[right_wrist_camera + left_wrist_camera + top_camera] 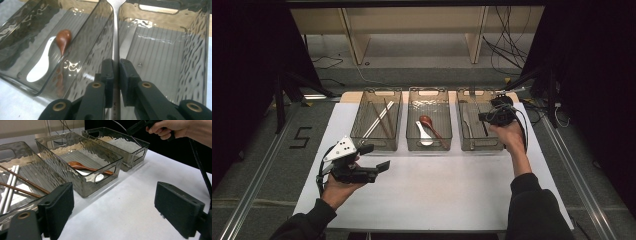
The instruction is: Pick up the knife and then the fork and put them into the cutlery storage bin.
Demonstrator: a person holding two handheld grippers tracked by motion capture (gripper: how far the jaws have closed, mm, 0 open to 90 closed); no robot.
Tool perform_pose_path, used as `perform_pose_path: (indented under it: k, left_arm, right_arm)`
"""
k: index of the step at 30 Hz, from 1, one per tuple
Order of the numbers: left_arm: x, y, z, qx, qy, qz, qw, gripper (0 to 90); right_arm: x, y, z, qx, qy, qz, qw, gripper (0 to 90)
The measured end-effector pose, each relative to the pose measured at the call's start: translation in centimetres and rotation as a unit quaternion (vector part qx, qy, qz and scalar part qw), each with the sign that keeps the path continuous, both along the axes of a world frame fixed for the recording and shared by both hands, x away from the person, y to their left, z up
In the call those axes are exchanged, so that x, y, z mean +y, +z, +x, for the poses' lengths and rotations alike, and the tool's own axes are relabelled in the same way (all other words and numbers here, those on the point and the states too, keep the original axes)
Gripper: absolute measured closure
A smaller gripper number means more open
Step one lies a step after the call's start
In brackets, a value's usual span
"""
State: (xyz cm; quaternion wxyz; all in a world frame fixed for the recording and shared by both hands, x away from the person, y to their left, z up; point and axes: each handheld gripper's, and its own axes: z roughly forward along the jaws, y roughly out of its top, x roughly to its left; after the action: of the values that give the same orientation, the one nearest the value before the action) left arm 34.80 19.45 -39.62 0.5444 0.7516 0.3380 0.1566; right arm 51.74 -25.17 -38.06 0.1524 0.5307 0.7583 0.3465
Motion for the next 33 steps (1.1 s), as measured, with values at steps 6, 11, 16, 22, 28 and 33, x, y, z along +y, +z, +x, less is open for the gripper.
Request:
perform_pose_path:
  k: [6,11,16,22,28,33]
  left_arm:
    - [-0.1,0.0,0.0,-0.001,-0.001,-0.001,1.0000,15.6]
    - [-0.1,0.1,0.0,-0.002,-0.001,0.001,1.0000,15.6]
    - [0.0,0.1,0.0,-0.002,0.000,-0.001,1.0000,15.6]
    - [0.0,0.1,-0.1,-0.002,0.000,-0.001,1.0000,15.6]
    - [-0.1,0.1,-0.1,-0.002,0.000,-0.001,1.0000,15.6]
    - [-0.1,0.1,-0.1,-0.002,0.000,-0.001,1.0000,15.6]
  right_arm:
    - [0.0,-0.2,0.5,0.012,-0.010,-0.008,0.9998,82.9]
    - [-0.1,-0.6,1.0,0.021,-0.018,-0.015,0.9995,82.8]
    - [-0.2,-0.9,1.3,0.025,-0.030,-0.024,0.9990,82.8]
    - [-0.3,-1.4,1.5,0.036,-0.034,-0.030,0.9983,82.6]
    - [-0.3,-2.1,1.9,0.060,-0.042,-0.046,0.9962,76.6]
    - [-0.2,-2.1,1.8,0.065,-0.031,-0.043,0.9964,63.8]
